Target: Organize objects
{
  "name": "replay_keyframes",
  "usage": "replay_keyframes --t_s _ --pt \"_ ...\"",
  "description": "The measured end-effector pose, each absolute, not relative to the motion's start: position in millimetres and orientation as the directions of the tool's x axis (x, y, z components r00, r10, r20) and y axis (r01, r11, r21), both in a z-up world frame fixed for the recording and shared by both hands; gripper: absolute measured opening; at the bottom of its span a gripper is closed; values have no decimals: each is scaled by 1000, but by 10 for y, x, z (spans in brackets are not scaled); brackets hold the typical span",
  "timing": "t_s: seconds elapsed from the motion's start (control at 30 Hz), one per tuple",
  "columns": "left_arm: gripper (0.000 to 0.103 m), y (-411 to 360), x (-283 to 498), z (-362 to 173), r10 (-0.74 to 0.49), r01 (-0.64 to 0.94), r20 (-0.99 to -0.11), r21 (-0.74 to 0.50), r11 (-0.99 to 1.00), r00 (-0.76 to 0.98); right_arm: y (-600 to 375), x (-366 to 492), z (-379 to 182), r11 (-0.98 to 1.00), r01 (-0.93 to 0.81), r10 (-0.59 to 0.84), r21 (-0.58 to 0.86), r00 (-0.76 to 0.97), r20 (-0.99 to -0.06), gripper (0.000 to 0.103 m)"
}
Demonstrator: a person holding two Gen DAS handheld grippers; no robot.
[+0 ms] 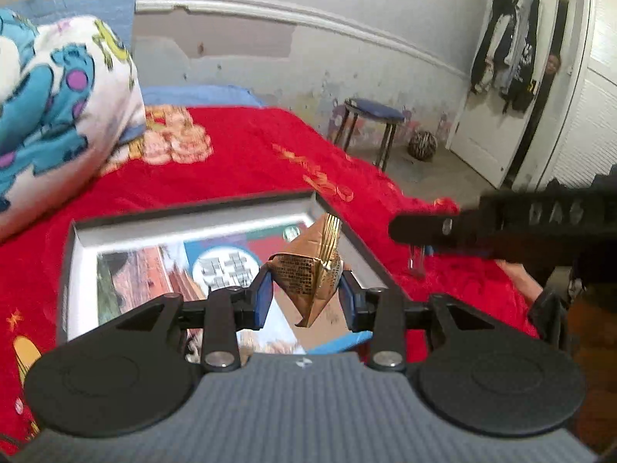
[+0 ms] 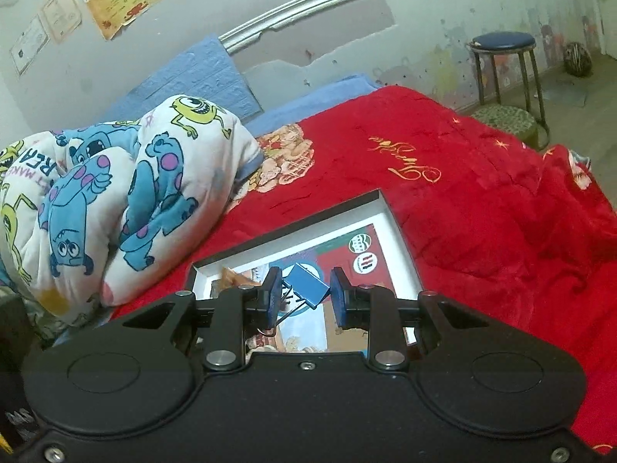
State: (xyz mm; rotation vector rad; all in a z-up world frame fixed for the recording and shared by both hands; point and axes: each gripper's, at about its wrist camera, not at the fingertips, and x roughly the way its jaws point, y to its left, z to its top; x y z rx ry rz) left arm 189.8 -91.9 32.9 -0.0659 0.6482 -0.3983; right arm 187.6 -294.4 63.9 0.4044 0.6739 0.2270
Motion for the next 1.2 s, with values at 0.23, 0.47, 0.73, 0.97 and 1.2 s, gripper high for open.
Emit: replay_keyframes --t_s 0.23,0.47,0.73,0.97,1.2 --pt "41 -885 1942 205 -376 322 -586 -200 925 718 -2884 1969 483 903 -43 314 427 744 -590 26" --pt "41 -813 2054 76 -400 299 -588 -266 916 703 -2904 2116 246 907 6 291 420 713 -638 26" --pt "41 -818 2135 -67 -393 285 -621 -270 920 678 -2880 2253 41 918 53 252 394 688 -680 26" --pt "41 -835 2173 -108 -372 276 -640 -250 928 672 -2818 2322 -62 930 68 229 362 664 -712 26" --pt "41 -874 2173 -96 -318 263 -657 -185 947 683 -2695 2333 -102 960 69 155 271 676 -721 26"
